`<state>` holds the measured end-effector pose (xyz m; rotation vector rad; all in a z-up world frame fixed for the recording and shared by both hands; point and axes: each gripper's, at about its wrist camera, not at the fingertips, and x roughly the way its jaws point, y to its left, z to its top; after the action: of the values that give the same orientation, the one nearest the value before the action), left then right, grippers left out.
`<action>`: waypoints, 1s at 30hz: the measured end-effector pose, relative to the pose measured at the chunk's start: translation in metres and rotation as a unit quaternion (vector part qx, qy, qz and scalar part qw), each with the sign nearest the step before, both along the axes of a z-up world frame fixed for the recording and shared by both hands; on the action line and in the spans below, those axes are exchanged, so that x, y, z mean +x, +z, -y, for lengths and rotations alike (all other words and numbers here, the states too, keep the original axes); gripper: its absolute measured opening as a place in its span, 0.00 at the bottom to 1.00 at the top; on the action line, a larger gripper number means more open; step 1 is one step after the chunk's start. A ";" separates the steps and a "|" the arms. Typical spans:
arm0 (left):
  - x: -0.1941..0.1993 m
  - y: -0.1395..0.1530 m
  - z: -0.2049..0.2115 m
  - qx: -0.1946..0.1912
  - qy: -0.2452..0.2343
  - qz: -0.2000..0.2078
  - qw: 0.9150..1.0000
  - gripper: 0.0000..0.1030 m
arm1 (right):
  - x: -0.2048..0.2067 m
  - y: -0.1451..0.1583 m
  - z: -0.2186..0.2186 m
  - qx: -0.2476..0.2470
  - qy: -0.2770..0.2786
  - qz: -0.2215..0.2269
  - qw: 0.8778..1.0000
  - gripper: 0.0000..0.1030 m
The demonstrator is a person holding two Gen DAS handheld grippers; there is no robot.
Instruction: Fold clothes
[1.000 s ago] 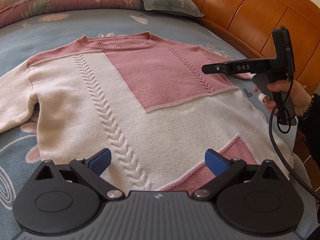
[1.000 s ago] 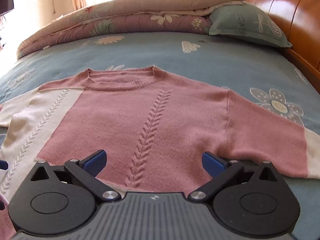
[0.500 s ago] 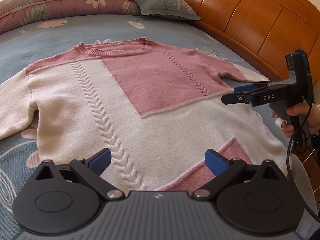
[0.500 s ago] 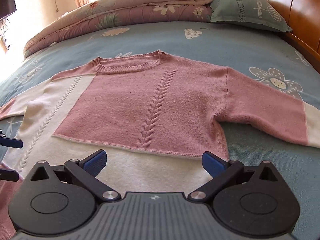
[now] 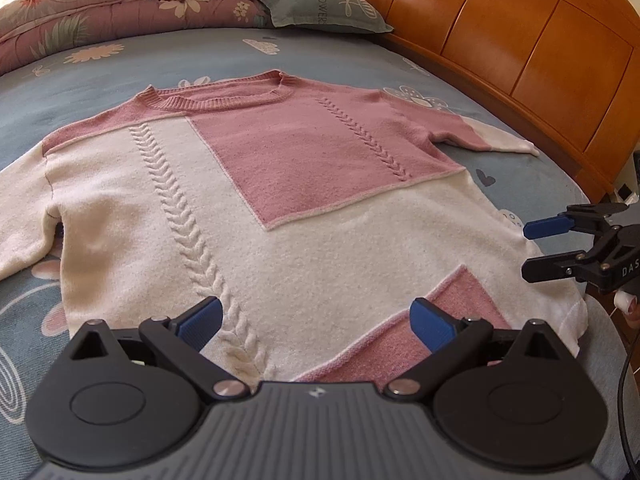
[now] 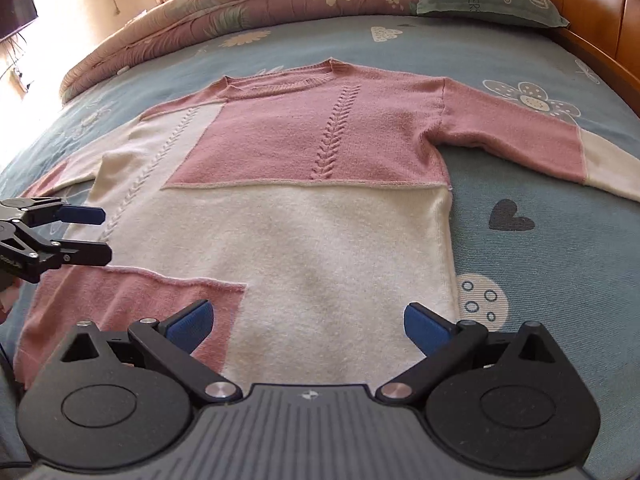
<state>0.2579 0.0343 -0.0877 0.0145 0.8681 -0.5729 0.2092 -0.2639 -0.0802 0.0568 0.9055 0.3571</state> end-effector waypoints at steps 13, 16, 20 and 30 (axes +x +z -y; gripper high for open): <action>-0.003 -0.002 0.002 0.003 -0.004 -0.001 1.000 0.97 | -0.047 -0.001 0.001 -0.023 -0.006 -0.027 0.999 1.00; -0.005 -0.001 0.002 0.003 -0.007 0.000 1.000 0.97 | -0.055 0.007 -0.006 -0.092 0.021 -0.001 0.996 1.00; -0.007 -0.002 0.002 0.005 -0.007 0.000 1.000 0.97 | -0.075 -0.001 -0.021 -0.195 0.095 -0.004 0.976 1.00; -0.015 -0.001 -0.001 0.002 -0.008 0.003 1.000 0.97 | -0.106 -0.016 -0.045 -0.330 0.148 0.036 0.932 1.00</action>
<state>0.2426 0.0352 -0.0883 0.0275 0.8642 -0.5856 0.1030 -0.2187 -0.0959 -0.7158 0.9226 0.3157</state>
